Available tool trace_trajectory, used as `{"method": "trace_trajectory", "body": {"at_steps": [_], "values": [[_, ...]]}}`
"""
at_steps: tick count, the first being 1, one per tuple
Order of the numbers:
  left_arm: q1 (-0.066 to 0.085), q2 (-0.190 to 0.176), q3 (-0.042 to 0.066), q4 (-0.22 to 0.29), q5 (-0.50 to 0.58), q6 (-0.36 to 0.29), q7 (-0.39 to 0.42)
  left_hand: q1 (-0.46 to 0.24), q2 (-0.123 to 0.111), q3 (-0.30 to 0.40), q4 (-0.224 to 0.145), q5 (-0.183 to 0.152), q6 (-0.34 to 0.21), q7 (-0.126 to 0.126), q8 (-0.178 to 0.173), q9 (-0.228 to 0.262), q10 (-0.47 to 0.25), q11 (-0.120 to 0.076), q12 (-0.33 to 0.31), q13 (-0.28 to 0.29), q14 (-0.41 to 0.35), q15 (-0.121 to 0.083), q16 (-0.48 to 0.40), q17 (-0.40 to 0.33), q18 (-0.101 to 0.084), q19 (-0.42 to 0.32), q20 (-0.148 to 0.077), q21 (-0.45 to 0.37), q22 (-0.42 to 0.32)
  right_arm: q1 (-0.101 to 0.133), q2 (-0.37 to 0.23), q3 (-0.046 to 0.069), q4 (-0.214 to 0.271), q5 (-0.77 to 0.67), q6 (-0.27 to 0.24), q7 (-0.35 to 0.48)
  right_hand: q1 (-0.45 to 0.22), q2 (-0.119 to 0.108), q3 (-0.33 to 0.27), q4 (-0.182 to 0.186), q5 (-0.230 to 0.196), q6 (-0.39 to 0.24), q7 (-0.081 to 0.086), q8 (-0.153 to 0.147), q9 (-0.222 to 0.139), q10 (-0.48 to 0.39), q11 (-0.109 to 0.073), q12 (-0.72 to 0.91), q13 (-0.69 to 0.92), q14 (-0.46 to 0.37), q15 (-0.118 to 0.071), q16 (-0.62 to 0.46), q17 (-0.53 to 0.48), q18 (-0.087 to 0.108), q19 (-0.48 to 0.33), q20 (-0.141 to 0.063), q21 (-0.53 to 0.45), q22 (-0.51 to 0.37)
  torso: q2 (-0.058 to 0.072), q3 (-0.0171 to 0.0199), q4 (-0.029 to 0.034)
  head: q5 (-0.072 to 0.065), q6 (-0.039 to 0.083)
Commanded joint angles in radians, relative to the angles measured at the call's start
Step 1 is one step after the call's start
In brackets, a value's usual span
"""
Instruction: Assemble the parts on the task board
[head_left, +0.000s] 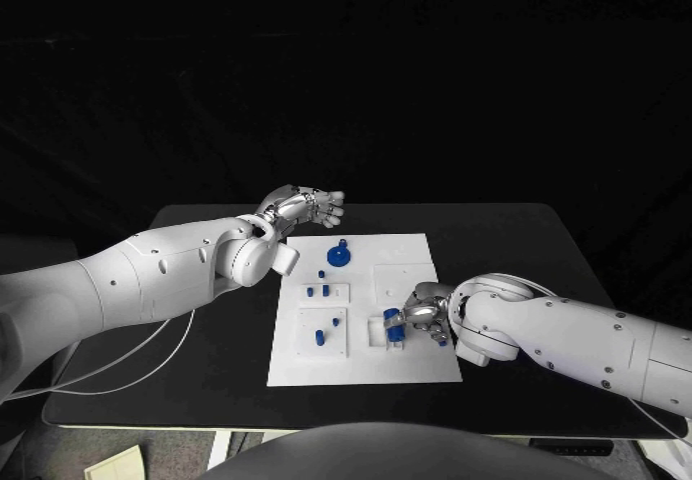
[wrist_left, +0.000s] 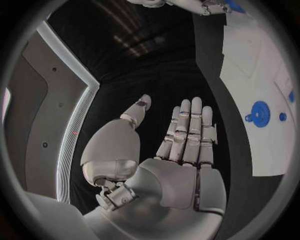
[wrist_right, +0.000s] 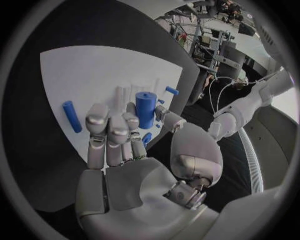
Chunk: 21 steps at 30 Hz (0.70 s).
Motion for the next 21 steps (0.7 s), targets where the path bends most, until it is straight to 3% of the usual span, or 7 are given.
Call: {"method": "trace_trajectory", "body": {"at_steps": [1, 13, 21], "values": [[0.0, 0.002, 0.001, 0.002, 0.006, 0.018, 0.005, -0.005, 0.003, -0.005, -0.003, -0.006, -0.004, 0.0, -0.003, -0.001, -0.008, -0.001, -0.003, -0.002, -0.008, 0.001, -0.005, 0.002, 0.014, -0.006, 0.001, -0.006, 0.001, 0.001, 0.012, 0.0, -0.013, 0.028, 0.047, -0.004, -0.011, 0.002, -0.008, -0.001, -0.001, 0.015, 0.012, -0.004, 0.001, 0.003, 0.0, -0.004, 0.001, -0.002, -0.008, -0.006, 0.002, 0.096, 0.0, 0.001, 0.006, 0.017, 0.001, -0.0003, 0.0012, 0.002, -0.002], [0.0, 0.004, 0.001, 0.003, 0.006, 0.023, 0.004, -0.008, 0.004, -0.006, -0.002, -0.006, -0.008, 0.001, -0.002, -0.001, -0.01, -0.001, -0.003, -0.002, -0.009, 0.002, -0.007, 0.004, 0.014, -0.006, 0.002, -0.007, 0.002, 0.0, 0.066, -0.002, -0.071, 0.046, 0.069, -0.002, -0.017, 0.007, -0.01, -0.001, -0.001, 0.014, 0.012, -0.006, 0.002, 0.003, 0.0, -0.006, 0.002, -0.002, -0.008, -0.007, 0.002, 0.096, -0.003, 0.001, 0.006, 0.017, 0.001, 0.0003, 0.0001, 0.01, -0.002], [0.0, 0.002, 0.001, 0.004, 0.006, 0.023, 0.002, -0.008, 0.004, -0.006, -0.002, -0.006, -0.009, 0.001, -0.002, -0.001, -0.011, 0.0, -0.003, -0.003, -0.009, 0.002, -0.007, 0.004, 0.014, -0.007, 0.002, -0.007, 0.002, -0.002, 0.076, -0.005, -0.083, 0.031, 0.068, -0.001, -0.017, 0.008, -0.009, -0.002, -0.001, 0.014, 0.012, -0.007, 0.002, 0.002, 0.0, -0.007, 0.002, -0.002, -0.008, -0.008, 0.003, 0.096, -0.004, 0.001, 0.006, 0.017, 0.002, 0.0009, -0.0003, 0.015, -0.005]]}}
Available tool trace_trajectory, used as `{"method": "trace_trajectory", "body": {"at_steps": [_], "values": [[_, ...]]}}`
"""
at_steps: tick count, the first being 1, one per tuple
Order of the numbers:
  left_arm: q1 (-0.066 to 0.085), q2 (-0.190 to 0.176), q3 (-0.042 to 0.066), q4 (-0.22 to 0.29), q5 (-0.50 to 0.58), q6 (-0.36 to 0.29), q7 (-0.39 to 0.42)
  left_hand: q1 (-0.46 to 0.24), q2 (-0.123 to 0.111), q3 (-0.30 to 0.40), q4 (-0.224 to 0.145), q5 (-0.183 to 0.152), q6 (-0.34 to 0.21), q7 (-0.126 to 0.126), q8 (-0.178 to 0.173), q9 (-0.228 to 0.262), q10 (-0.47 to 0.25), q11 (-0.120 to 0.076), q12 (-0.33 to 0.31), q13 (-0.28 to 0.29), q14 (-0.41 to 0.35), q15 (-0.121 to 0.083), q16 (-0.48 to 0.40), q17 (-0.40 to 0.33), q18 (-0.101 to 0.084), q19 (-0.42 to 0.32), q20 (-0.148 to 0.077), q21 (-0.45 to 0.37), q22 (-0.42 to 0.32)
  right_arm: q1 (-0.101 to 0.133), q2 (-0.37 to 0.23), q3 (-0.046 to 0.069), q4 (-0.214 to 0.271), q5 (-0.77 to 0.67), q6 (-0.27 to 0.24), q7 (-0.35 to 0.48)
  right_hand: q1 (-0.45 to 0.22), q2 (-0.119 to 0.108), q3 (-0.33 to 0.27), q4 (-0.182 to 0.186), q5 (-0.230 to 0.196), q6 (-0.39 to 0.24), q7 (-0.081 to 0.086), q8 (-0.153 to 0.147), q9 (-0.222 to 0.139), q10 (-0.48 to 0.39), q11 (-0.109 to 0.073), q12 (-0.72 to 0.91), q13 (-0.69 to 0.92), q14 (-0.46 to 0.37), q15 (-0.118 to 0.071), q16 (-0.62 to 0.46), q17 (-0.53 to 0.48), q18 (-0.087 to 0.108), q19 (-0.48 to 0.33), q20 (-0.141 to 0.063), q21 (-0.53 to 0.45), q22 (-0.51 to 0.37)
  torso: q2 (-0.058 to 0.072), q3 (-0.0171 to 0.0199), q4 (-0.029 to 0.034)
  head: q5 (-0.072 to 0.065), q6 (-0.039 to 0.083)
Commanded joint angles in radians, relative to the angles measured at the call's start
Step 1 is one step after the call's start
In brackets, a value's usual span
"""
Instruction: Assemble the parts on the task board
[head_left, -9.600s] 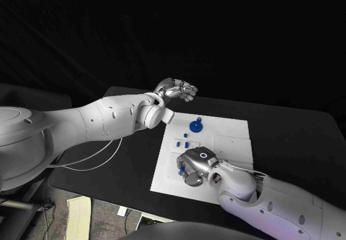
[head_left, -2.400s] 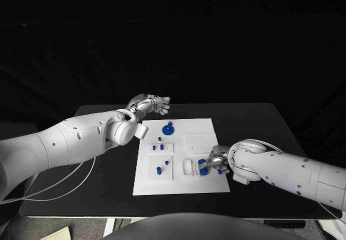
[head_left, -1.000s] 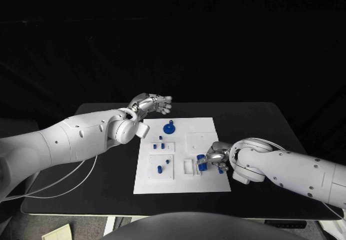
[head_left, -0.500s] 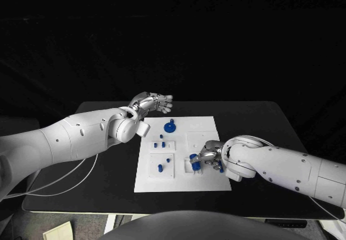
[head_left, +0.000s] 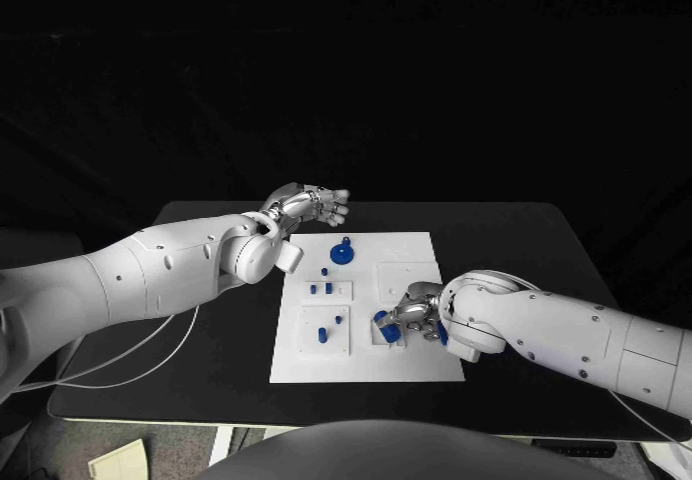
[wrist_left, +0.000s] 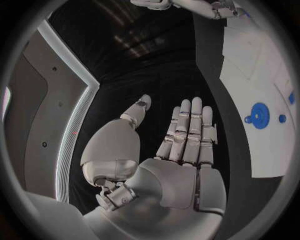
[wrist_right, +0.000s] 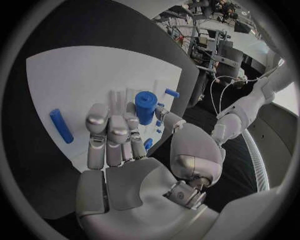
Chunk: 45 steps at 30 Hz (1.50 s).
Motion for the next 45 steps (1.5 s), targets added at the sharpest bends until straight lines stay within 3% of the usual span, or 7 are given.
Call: {"method": "trace_trajectory", "body": {"at_steps": [1, 20, 34, 39, 45], "values": [[0.0, 0.001, 0.001, 0.003, 0.006, 0.015, 0.004, -0.008, 0.004, -0.004, 0.0, -0.006, -0.009, 0.001, -0.002, -0.002, -0.008, 0.003, -0.003, -0.001, -0.005, -0.001, -0.003, 0.001, 0.015, -0.007, 0.002, -0.003, 0.001, -0.002, 0.005, -0.001, -0.005, -0.018, 0.02, 0.003, -0.009, 0.004, -0.005, -0.001, -0.001, 0.013, 0.012, -0.007, 0.001, 0.002, 0.0, -0.004, 0.001, 0.0, -0.006, -0.005, 0.001, 0.096, -0.002, -0.001, 0.006, 0.017, 0.0, 0.0007, -0.0006, 0.003, -0.001], [0.0, 0.003, 0.001, 0.003, 0.006, 0.018, 0.0, -0.009, 0.004, -0.004, 0.001, -0.006, -0.011, 0.002, -0.001, -0.002, -0.009, 0.003, -0.003, -0.001, -0.005, -0.001, -0.005, 0.003, 0.015, -0.007, 0.002, -0.004, 0.001, -0.01, 0.027, -0.008, -0.029, -0.046, 0.02, 0.004, -0.015, -0.002, -0.008, -0.005, -0.001, 0.011, 0.013, -0.01, 0.002, 0.0, 0.0, -0.008, 0.002, -0.001, -0.005, -0.008, 0.001, 0.096, -0.006, -0.001, 0.005, 0.016, 0.0, 0.0001, -0.0009, 0.003, 0.0], [0.0, 0.001, 0.001, 0.004, 0.006, 0.017, -0.001, -0.01, 0.003, -0.005, 0.001, -0.006, -0.012, 0.002, -0.001, -0.002, -0.009, 0.003, -0.003, -0.002, -0.005, -0.001, -0.006, 0.004, 0.015, -0.007, 0.002, -0.004, 0.001, -0.01, 0.025, -0.01, -0.009, -0.045, 0.03, 0.021, -0.068, -0.062, -0.089, -0.025, -0.001, -0.008, 0.018, -0.026, 0.006, -0.013, 0.005, -0.022, 0.006, -0.005, -0.001, -0.022, 0.004, 0.096, -0.021, -0.003, 0.001, 0.014, 0.0, -0.0002, -0.0007, 0.003, 0.0], [0.0, -0.001, 0.001, 0.005, 0.006, 0.017, -0.001, -0.01, 0.003, -0.005, 0.001, -0.006, -0.013, 0.002, 0.0, -0.002, -0.01, 0.003, -0.003, -0.002, -0.005, -0.001, -0.007, 0.004, 0.015, -0.008, 0.002, -0.005, 0.001, -0.01, 0.01, -0.01, 0.006, -0.045, 0.038, 0.024, -0.095, -0.056, -0.149, -0.051, -0.002, -0.014, 0.018, -0.031, 0.01, -0.016, 0.006, -0.025, 0.009, -0.007, -0.001, -0.027, 0.009, 0.096, -0.029, -0.008, -0.002, 0.014, 0.001, 0.0005, -0.0008, 0.005, 0.001], [0.0, -0.002, 0.001, 0.004, 0.006, 0.017, -0.002, -0.01, 0.003, -0.005, 0.001, -0.006, -0.013, 0.002, 0.0, -0.002, -0.01, 0.003, -0.003, -0.002, -0.005, -0.001, -0.007, 0.005, 0.015, -0.008, 0.002, -0.005, 0.001, -0.01, -0.011, -0.01, 0.016, -0.054, 0.035, 0.023, -0.119, -0.03, -0.214, -0.106, -0.001, -0.015, 0.017, -0.037, 0.016, -0.018, 0.004, -0.029, 0.013, -0.007, -0.003, -0.033, 0.015, 0.096, -0.036, -0.016, -0.006, 0.013, 0.001, 0.001, -0.0016, 0.007, -0.001]]}}
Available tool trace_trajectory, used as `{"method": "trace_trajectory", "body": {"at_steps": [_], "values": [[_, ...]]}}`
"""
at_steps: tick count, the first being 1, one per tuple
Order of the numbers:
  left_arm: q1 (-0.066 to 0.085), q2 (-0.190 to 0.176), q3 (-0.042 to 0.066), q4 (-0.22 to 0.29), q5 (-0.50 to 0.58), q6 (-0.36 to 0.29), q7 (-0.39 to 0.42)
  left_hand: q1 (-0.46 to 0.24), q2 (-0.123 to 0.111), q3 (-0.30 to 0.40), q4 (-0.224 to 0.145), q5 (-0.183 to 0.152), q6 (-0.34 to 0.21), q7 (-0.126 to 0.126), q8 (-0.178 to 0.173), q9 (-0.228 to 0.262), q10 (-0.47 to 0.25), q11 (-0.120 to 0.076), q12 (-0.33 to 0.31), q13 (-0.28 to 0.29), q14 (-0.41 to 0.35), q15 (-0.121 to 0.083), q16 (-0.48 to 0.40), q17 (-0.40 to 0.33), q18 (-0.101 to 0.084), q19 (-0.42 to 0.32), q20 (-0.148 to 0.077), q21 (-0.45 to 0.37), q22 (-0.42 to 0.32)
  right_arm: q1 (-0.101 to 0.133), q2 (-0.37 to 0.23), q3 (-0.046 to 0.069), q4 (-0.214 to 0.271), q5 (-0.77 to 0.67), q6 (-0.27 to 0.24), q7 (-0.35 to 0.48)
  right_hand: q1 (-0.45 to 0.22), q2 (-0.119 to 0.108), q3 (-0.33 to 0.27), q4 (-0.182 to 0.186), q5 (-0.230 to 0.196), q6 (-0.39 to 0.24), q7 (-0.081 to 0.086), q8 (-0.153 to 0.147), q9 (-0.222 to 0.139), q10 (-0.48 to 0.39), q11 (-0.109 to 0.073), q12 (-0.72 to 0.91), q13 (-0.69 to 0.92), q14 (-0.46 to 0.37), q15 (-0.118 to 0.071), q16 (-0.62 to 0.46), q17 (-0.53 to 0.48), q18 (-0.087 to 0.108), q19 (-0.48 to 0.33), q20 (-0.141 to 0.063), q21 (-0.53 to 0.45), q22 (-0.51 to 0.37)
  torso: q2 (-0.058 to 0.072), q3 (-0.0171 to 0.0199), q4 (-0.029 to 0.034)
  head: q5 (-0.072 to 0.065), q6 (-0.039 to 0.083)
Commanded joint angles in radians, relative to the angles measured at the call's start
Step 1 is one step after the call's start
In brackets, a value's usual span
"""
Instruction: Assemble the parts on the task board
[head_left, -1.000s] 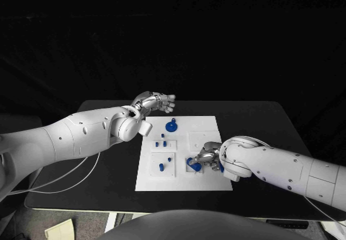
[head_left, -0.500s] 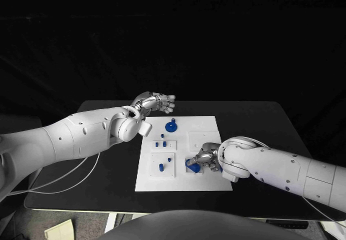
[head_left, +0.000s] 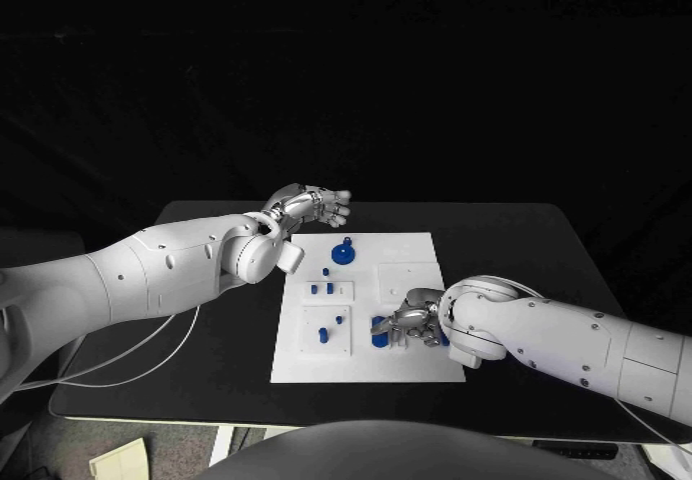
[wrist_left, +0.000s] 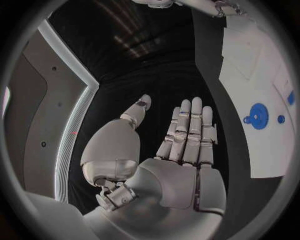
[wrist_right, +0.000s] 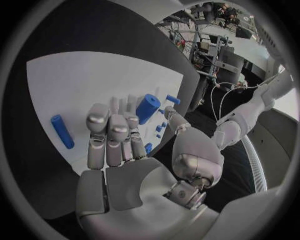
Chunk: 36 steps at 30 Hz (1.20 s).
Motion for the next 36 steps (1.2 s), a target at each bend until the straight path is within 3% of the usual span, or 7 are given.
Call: {"method": "trace_trajectory", "body": {"at_steps": [1, 16, 26, 30, 32, 33, 36], "values": [[0.0, 0.001, 0.001, 0.002, 0.005, 0.013, 0.006, -0.01, 0.003, -0.005, 0.001, -0.006, -0.007, 0.002, 0.0, -0.001, -0.007, 0.0, -0.003, -0.001, -0.005, -0.001, -0.007, 0.001, 0.015, -0.008, 0.002, -0.005, 0.001, -0.001, -0.011, 0.0, 0.007, -0.019, 0.019, 0.014, -0.007, 0.007, -0.015, -0.014, -0.001, -0.005, 0.003, -0.006, 0.001, -0.006, -0.002, -0.006, 0.001, -0.005, -0.002, -0.006, 0.002, 0.096, -0.009, -0.005, -0.006, 0.013, 0.0, 0.0009, -0.0009, 0.001, -0.001], [0.0, 0.0, 0.001, 0.0, 0.005, 0.015, 0.003, -0.011, 0.005, -0.004, 0.002, -0.006, -0.008, 0.002, 0.001, -0.002, -0.007, 0.0, -0.002, -0.001, -0.005, -0.001, -0.008, 0.003, 0.015, -0.008, 0.002, -0.005, 0.001, -0.001, -0.055, 0.0, 0.065, -0.045, 0.013, 0.051, 0.05, 0.045, -0.009, -0.084, -0.001, 0.016, -0.001, -0.003, 0.009, 0.003, -0.006, -0.007, 0.005, 0.0, -0.005, -0.011, 0.008, 0.096, -0.002, -0.005, -0.005, 0.012, 0.0, 0.0014, -0.001, 0.0, -0.001], [0.0, 0.002, 0.001, -0.001, 0.005, 0.015, 0.002, -0.011, 0.006, -0.004, 0.003, -0.006, -0.009, 0.002, 0.001, -0.002, -0.007, 0.0, -0.002, -0.002, -0.005, -0.001, -0.009, 0.003, 0.015, -0.008, 0.002, -0.005, 0.001, -0.001, -0.048, 0.0, 0.058, -0.067, 0.011, 0.039, 0.089, 0.069, 0.005, -0.107, -0.001, 0.031, -0.005, 0.001, 0.015, 0.011, -0.009, -0.009, 0.006, 0.004, -0.008, -0.013, 0.011, 0.096, 0.005, 0.0, -0.004, 0.01, 0.001, 0.0006, -0.0002, 0.0, -0.002], [0.0, 0.002, 0.001, -0.001, 0.005, 0.016, 0.002, -0.01, 0.006, -0.003, 0.003, -0.006, -0.009, 0.002, 0.002, -0.002, -0.007, 0.0, -0.002, -0.002, -0.005, -0.001, -0.009, 0.004, 0.015, -0.008, 0.002, -0.005, 0.001, -0.001, -0.044, 0.0, 0.052, -0.07, 0.01, 0.031, 0.112, 0.101, 0.036, -0.095, -0.001, 0.037, -0.007, 0.001, 0.016, 0.016, -0.011, -0.011, 0.005, 0.006, -0.01, -0.015, 0.012, 0.096, 0.009, 0.003, -0.005, 0.008, 0.001, 0.0001, -0.0003, -0.002, -0.003], [0.0, 0.002, 0.001, 0.0, 0.005, 0.016, 0.002, -0.011, 0.006, -0.003, 0.003, -0.006, -0.009, 0.002, 0.002, -0.002, -0.007, 0.0, -0.002, -0.002, -0.005, -0.001, -0.009, 0.004, 0.015, -0.008, 0.002, -0.005, 0.002, -0.001, -0.04, 0.0, 0.048, -0.068, 0.01, 0.03, 0.119, 0.106, 0.093, -0.047, 0.0, 0.04, -0.008, -0.002, 0.016, 0.018, -0.009, -0.015, 0.005, 0.008, -0.01, -0.018, 0.013, 0.096, 0.011, 0.008, -0.009, 0.005, 0.001, 0.0, -0.0003, -0.002, -0.005], [0.0, 0.002, 0.001, 0.0, 0.005, 0.016, 0.002, -0.011, 0.007, -0.003, 0.004, -0.006, -0.009, 0.002, 0.002, -0.002, -0.007, 0.0, -0.002, -0.002, -0.005, -0.001, -0.01, 0.004, 0.015, -0.008, 0.002, -0.005, 0.002, -0.001, -0.037, 0.0, 0.045, -0.068, 0.012, 0.03, 0.122, 0.092, 0.135, -0.019, 0.001, 0.042, -0.009, -0.005, 0.016, 0.02, -0.011, -0.016, 0.006, 0.009, -0.005, -0.019, 0.015, 0.096, 0.014, 0.011, -0.007, 0.006, 0.001, 0.0002, -0.0003, -0.002, -0.005], [0.0, 0.001, 0.001, 0.001, 0.005, 0.015, 0.001, -0.011, 0.007, -0.003, 0.004, -0.006, -0.009, 0.002, 0.002, -0.002, -0.007, 0.0, -0.002, -0.002, -0.005, -0.001, -0.01, 0.004, 0.015, -0.008, 0.002, -0.005, 0.002, -0.001, -0.025, 0.0, 0.037, -0.068, 0.013, 0.028, 0.126, 0.09, 0.151, -0.012, -0.001, 0.043, -0.005, -0.006, 0.017, 0.022, -0.009, -0.016, 0.007, 0.01, -0.008, -0.019, 0.016, 0.096, 0.016, 0.013, -0.005, 0.008, 0.002, 0.0005, 0.0003, -0.002, -0.006]]}}
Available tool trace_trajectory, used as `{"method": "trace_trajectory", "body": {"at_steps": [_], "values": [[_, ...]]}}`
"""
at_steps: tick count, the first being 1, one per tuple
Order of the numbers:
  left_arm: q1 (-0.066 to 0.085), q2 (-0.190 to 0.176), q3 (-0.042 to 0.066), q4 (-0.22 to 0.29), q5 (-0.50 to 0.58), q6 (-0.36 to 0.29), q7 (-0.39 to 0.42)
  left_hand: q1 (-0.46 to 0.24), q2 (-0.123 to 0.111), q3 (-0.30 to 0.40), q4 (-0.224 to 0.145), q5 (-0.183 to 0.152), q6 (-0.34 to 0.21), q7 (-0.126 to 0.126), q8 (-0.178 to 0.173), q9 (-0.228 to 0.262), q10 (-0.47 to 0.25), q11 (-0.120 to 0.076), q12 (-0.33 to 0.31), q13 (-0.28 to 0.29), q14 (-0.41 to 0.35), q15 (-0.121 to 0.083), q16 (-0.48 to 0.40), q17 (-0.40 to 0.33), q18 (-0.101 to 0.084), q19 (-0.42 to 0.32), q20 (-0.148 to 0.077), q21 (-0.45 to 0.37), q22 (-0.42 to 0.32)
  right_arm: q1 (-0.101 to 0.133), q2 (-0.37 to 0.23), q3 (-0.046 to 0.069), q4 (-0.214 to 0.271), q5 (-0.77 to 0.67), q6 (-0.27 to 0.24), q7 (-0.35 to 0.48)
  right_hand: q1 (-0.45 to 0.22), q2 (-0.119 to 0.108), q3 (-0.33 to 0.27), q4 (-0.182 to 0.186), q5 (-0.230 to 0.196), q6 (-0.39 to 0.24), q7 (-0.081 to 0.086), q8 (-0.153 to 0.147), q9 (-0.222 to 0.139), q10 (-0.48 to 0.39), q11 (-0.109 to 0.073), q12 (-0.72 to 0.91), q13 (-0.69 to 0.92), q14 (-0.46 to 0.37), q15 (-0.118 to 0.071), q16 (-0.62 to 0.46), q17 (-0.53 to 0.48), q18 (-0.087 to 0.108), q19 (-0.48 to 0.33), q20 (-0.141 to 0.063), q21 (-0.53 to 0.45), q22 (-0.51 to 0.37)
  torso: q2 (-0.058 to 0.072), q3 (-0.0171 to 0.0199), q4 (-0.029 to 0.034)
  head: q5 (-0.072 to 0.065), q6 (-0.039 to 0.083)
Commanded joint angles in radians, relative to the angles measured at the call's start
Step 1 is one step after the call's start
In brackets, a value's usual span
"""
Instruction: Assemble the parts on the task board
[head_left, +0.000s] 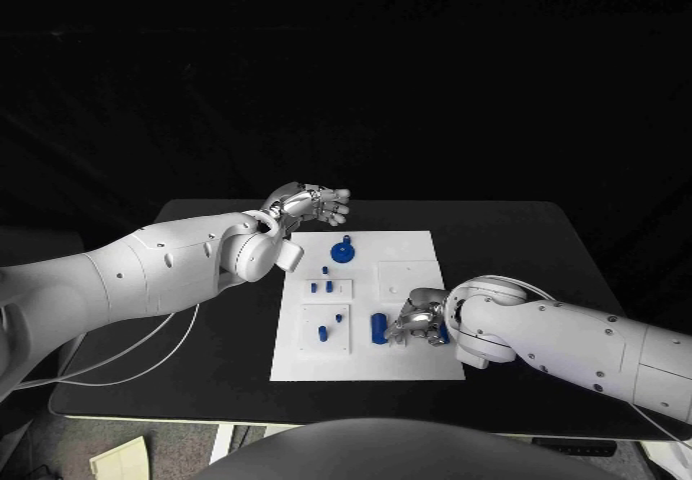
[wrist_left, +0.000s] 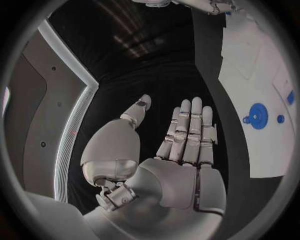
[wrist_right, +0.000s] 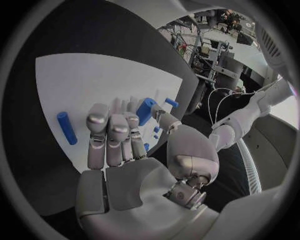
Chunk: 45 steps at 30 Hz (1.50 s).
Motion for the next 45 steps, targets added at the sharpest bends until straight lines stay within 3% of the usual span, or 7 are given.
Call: {"method": "trace_trajectory", "body": {"at_steps": [1, 10, 12, 15, 27, 45], "values": [[0.0, 0.001, 0.001, 0.003, 0.005, 0.013, 0.005, -0.007, 0.003, -0.003, 0.004, -0.006, -0.005, -0.001, 0.002, -0.002, -0.008, 0.0, -0.002, -0.001, -0.005, -0.001, -0.006, 0.002, 0.015, -0.008, 0.002, -0.005, 0.001, -0.001, 0.012, 0.0, -0.007, -0.014, 0.009, -0.001, 0.003, -0.005, 0.011, 0.005, -0.001, 0.014, 0.011, -0.003, 0.002, 0.005, 0.0, -0.003, 0.002, 0.004, -0.002, -0.004, 0.002, 0.097, 0.002, 0.004, -0.001, 0.008, 0.001, 0.0004, 0.0006, -0.001, -0.002], [0.0, 0.002, 0.001, 0.0, 0.005, 0.014, 0.005, -0.008, 0.003, -0.003, 0.005, -0.005, -0.005, -0.001, 0.003, -0.002, -0.008, 0.0, -0.002, -0.001, -0.005, -0.001, -0.007, 0.002, 0.015, -0.008, 0.002, -0.006, 0.001, -0.007, 0.016, 0.0, -0.025, -0.016, -0.018, -0.003, 0.014, 0.004, 0.038, 0.01, -0.001, 0.017, 0.011, -0.004, 0.004, 0.007, 0.0, -0.004, 0.004, 0.005, -0.002, -0.005, 0.004, 0.097, 0.003, 0.006, 0.001, 0.01, 0.0, 0.0006, -0.0007, 0.0, -0.008], [0.0, 0.002, 0.001, 0.0, 0.005, 0.014, 0.005, -0.008, 0.003, -0.003, 0.005, -0.005, -0.005, -0.001, 0.003, -0.002, -0.008, 0.0, -0.002, -0.001, -0.005, -0.001, -0.007, 0.003, 0.015, -0.008, 0.003, -0.006, 0.001, -0.007, 0.017, 0.0, -0.027, -0.016, -0.011, -0.003, 0.007, 0.01, 0.057, 0.033, -0.001, 0.02, 0.011, -0.005, 0.005, 0.009, -0.001, -0.005, 0.005, 0.006, -0.002, -0.006, 0.005, 0.097, 0.003, 0.009, 0.001, 0.01, 0.0, 0.0007, -0.001, 0.0, -0.007], [0.0, 0.002, 0.001, 0.0, 0.005, 0.014, 0.005, -0.008, 0.004, -0.003, 0.006, -0.005, -0.005, -0.001, 0.004, -0.002, -0.008, 0.0, -0.002, -0.001, -0.005, -0.001, -0.007, 0.003, 0.015, -0.008, 0.003, -0.006, 0.001, -0.007, 0.019, 0.0, -0.028, -0.016, 0.004, -0.007, 0.006, 0.009, 0.066, 0.04, -0.001, 0.021, 0.01, -0.005, 0.006, 0.009, 0.0, -0.005, 0.006, 0.006, -0.002, -0.006, 0.006, 0.097, 0.004, 0.009, 0.002, 0.01, 0.0, 0.0011, -0.0007, 0.0, -0.008], [0.0, 0.003, 0.001, 0.0, 0.005, 0.014, 0.004, -0.008, 0.004, -0.003, 0.007, -0.005, -0.006, -0.001, 0.004, -0.002, -0.008, 0.0, -0.001, -0.001, -0.005, -0.001, -0.008, 0.004, 0.015, -0.008, 0.003, -0.006, 0.001, -0.007, 0.017, 0.0, -0.027, -0.019, 0.022, -0.017, 0.027, 0.008, 0.101, 0.034, 0.0, 0.021, 0.011, -0.009, 0.008, 0.01, 0.0, -0.007, 0.009, 0.007, -0.001, -0.007, 0.008, 0.097, 0.005, 0.01, 0.005, 0.013, 0.0, 0.001, -0.0001, -0.001, -0.011], [0.0, 0.004, 0.001, 0.001, 0.005, 0.015, 0.003, -0.008, 0.004, -0.002, 0.007, -0.005, -0.006, -0.001, 0.006, -0.002, -0.008, 0.0, -0.001, -0.001, -0.005, -0.001, -0.009, 0.005, 0.015, -0.008, 0.003, -0.006, 0.002, -0.007, 0.027, 0.0, -0.032, -0.014, 0.023, -0.015, 0.014, -0.013, 0.093, 0.029, 0.002, 0.022, 0.013, -0.012, 0.009, 0.011, 0.002, -0.008, 0.011, 0.008, 0.0, -0.009, 0.01, 0.097, 0.005, 0.014, 0.007, 0.014, 0.0, 0.0008, -0.0006, -0.003, -0.01]]}}
